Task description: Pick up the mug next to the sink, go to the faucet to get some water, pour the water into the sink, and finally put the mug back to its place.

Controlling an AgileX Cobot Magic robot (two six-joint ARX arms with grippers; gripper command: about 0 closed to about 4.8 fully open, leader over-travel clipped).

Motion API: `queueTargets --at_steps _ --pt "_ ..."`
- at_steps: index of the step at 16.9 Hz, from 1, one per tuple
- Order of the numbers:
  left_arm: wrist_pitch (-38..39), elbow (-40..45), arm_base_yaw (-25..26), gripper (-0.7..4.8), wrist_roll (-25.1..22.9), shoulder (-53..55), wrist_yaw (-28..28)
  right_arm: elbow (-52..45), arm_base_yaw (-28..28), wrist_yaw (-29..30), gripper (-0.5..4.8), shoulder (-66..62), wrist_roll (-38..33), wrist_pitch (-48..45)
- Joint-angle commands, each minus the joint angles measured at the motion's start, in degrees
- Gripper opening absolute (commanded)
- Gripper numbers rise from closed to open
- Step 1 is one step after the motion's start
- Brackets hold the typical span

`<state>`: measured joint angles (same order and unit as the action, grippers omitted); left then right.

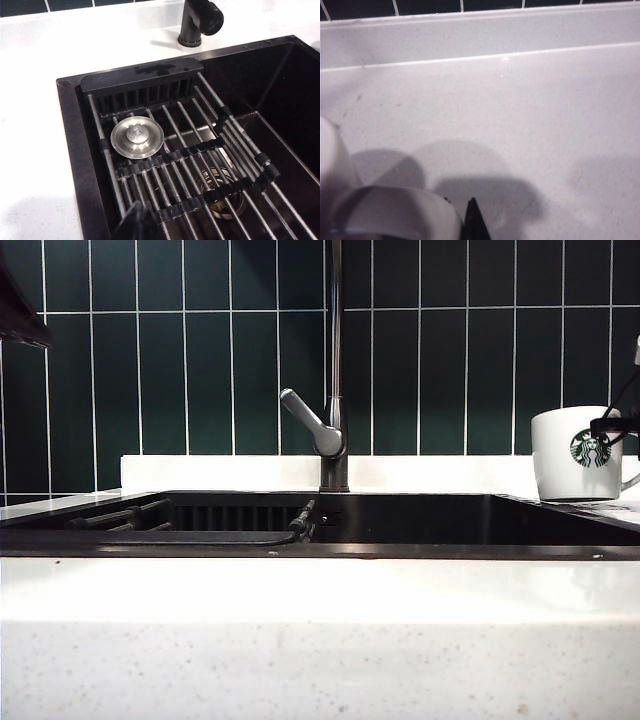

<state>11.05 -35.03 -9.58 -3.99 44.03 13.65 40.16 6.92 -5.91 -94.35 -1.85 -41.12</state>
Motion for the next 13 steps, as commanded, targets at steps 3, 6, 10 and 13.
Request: queueTargets --at_steps 3,6,10,13 --pt "-0.8 -0.1 0.0 -0.06 0.2 -0.2 -0.1 0.4 0.7 -0.2 0.33 0.3 1.7 -6.3" --pt "-0.7 -0.1 0.0 -0.06 0.2 -0.2 0.5 0.4 0.7 -0.9 0.91 0.3 1.9 -4.4" --pt "-0.4 -0.1 0.0 -0.06 0.2 -0.2 0.5 0.4 0.7 -0.9 0.91 0.4 1.9 -4.0" --pt "-0.4 -0.1 0.0 -0.06 0.2 -0.2 0.5 0.4 0.7 -0.9 0.91 1.2 1.9 -0.5"
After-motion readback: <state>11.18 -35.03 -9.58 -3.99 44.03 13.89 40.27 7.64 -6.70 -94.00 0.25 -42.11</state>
